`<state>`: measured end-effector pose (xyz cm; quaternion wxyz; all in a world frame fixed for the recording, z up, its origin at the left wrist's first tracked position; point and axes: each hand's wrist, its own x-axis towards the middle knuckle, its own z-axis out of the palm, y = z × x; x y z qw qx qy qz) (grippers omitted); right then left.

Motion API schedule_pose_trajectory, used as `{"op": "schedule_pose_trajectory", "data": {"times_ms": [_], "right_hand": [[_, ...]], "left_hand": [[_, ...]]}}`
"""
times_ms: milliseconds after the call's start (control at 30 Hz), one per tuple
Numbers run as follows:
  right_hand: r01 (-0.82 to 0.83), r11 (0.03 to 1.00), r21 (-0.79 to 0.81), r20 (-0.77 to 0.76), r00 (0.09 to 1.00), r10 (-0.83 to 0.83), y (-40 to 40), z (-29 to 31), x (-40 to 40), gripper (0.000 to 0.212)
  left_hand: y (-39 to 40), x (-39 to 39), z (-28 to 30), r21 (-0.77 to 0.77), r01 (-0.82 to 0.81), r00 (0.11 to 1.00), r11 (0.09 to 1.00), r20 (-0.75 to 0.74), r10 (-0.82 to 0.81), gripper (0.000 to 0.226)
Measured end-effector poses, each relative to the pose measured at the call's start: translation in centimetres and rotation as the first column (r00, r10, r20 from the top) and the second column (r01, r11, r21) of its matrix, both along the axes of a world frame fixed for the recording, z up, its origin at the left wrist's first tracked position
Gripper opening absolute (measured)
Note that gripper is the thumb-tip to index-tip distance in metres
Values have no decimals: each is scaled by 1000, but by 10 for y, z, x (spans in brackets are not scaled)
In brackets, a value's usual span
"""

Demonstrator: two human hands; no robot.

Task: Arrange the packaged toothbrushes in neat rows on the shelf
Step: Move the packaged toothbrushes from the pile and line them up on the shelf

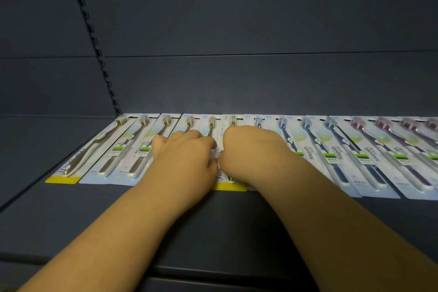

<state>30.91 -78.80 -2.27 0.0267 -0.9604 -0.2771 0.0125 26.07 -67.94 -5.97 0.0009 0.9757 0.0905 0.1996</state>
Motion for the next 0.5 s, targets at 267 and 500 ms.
{"op": "schedule_pose_trajectory", "data": {"times_ms": [267, 500], "right_hand": [[3, 1000, 10, -2, 1000, -3, -1, -2, 3, 23], [-24, 1000, 1, 0, 1000, 24, -2, 2, 1, 13]], "left_hand": [[2, 3, 0, -15, 10, 1000, 1000, 4, -10, 29], [4, 2, -2, -70, 26, 999, 997, 35, -24, 36]]}}
